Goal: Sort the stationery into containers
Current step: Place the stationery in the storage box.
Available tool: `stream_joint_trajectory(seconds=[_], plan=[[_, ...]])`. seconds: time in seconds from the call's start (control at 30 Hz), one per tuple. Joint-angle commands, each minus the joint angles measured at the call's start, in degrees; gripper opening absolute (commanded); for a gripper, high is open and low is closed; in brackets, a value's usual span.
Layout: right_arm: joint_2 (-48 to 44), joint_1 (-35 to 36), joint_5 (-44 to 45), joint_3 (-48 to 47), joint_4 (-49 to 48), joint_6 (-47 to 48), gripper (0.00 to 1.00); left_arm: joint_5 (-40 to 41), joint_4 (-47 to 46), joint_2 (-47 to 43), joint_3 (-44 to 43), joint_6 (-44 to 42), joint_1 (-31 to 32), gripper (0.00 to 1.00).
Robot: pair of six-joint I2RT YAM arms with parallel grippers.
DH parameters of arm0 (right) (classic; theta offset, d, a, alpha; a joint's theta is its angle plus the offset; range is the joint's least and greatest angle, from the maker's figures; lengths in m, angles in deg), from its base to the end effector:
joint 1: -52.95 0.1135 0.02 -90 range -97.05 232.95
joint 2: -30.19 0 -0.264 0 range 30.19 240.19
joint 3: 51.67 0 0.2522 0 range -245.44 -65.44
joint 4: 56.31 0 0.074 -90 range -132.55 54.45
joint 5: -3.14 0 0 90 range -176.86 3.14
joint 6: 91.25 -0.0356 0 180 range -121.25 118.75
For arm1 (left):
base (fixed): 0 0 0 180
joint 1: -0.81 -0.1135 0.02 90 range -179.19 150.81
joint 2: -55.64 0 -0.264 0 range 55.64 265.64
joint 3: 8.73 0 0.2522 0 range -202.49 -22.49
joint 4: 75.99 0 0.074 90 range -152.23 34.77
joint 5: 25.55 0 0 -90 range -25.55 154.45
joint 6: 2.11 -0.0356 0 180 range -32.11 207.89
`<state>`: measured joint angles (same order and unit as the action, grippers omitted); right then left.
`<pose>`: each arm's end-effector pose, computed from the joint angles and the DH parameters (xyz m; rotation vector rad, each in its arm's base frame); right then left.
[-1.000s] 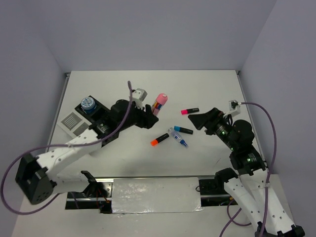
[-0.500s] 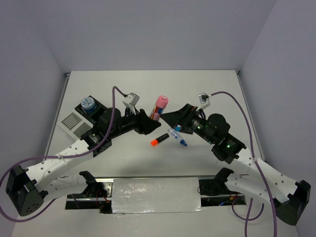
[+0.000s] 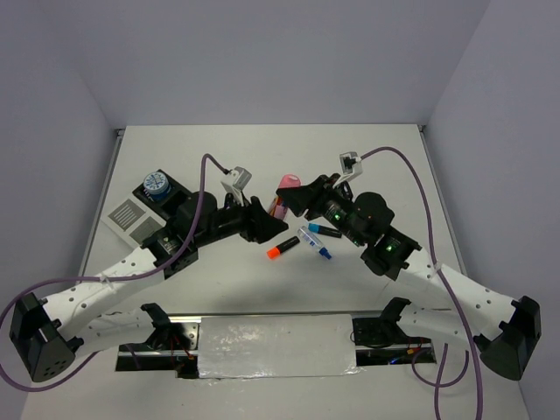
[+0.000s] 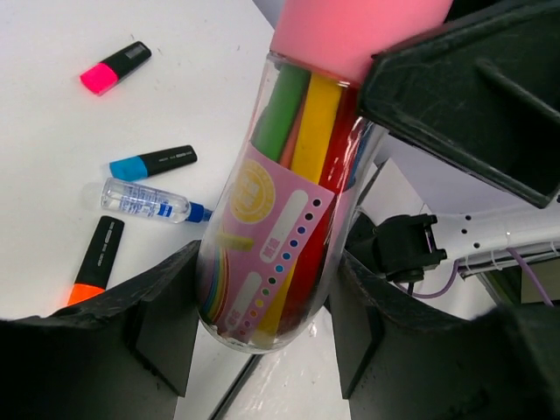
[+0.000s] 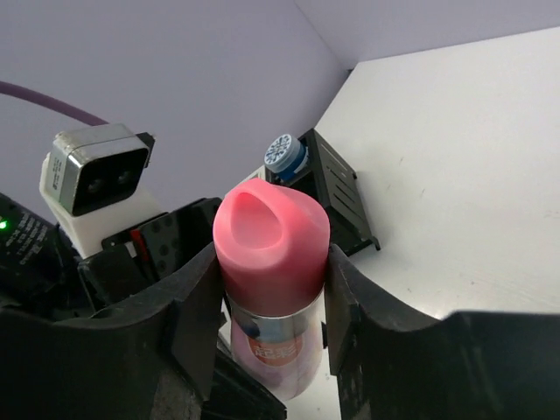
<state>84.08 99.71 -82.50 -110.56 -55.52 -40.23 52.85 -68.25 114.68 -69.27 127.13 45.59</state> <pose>0.1560 0.1620 0.3568 -0.0433 1.6079 1.1320 0.1685 -0.1773 0.3347 0.2559 1.8270 -1.2411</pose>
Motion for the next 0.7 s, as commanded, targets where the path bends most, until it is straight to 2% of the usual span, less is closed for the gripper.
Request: stream_joint_trajectory(seconds=[0.0, 0.03, 0.13, 0.17, 0.2, 0.23, 0.3, 0.37, 0.4, 0.43, 0.47, 0.5, 0.53, 0.57, 0.6, 0.63, 0.67], plan=[[0.6, 0.79, -0.14, -1.28, -6.1, 1.54, 0.42, 1.84, -1.45, -1.13, -2.87, -0.04, 0.23, 0.0], [0.86, 0.96, -0.92, -1.11, -6.36, 1.28, 0.22, 1.84, -1.54, -1.04, -2.96, -0.13, 0.23, 0.0], [2.01, 1.58, -2.16, -0.58, -7.24, 1.1, 0.0, 1.58, -0.75, -0.43, -4.01, -0.39, 0.23, 0.01], [2.1, 1.58, -2.51, -0.58, -7.33, 2.15, 0.0, 1.75, -0.14, -0.42, -4.36, -0.74, 0.23, 0.09], [2.27, 1.66, -2.86, -0.41, -7.68, 2.85, 0.0, 2.45, 0.65, -0.68, -4.72, -0.92, 0.23, 0.23], [2.19, 1.58, -3.04, -0.23, -8.03, 3.82, 0.0, 3.15, 2.84, -1.56, -5.42, -1.27, 0.23, 0.58], [0.88, 1.66, -2.69, 0.65, -8.82, 7.85, 0.0, 6.65, 6.44, -2.7, -7.6, -2.33, 0.23, 0.97], [-0.53, 1.58, 0.62, 1.0, -8.83, 11.89, 0.0, 10.96, 18.1, -3.41, -10.68, -3.64, 0.23, 0.99], [-0.8, 1.49, 2.56, 0.83, -8.39, 12.96, 0.0, 16.29, 23.54, -2.45, -15.74, -4.0, 0.23, 0.99], [-0.89, 1.49, 7.02, 0.13, -7.6, 14.45, 0.0, 19.21, 35.17, -1.84, -18.66, -4.44, 0.23, 0.99], [-0.63, 1.49, 9.5, -0.05, -7.51, 14.81, 0.0, 23.07, 41.03, -1.31, -21.13, -4.09, 0.23, 0.99], [-0.28, 1.49, 12.05, -0.14, -7.77, 14.72, 0.0, 32.16, 46.48, -0.69, -25.24, -3.39, 0.23, 0.99], [0.33, 1.49, 14.16, -0.23, -9.25, 14.72, 0.0, 37.56, 56.89, -0.69, -26.94, -0.6, 0.23, 0.99], [2.08, 1.4, 16.45, -0.23, -10.48, 15.16, 0.0, 43.0, 62.13, -0.6, -30.09, 1.69, 0.14, 0.99], [3.4, 1.4, 17.34, -0.49, -12.5, 15.25, 0.0, 53.24, 66.79, -0.95, -31.25, 3.8, 0.14, 0.99], [4.81, 1.58, 17.7, -1.27, -13.65, 14.73, 0.0, 58.39, 75.63, -1.3, -32.22, 8.78, -0.3, 0.99], [8.39, 1.66, 16.83, -1.8, -14.96, 14.64, 0.0, 63.31, 80.33, -1.48, -33.8, 12.22, -0.74, 0.99]])
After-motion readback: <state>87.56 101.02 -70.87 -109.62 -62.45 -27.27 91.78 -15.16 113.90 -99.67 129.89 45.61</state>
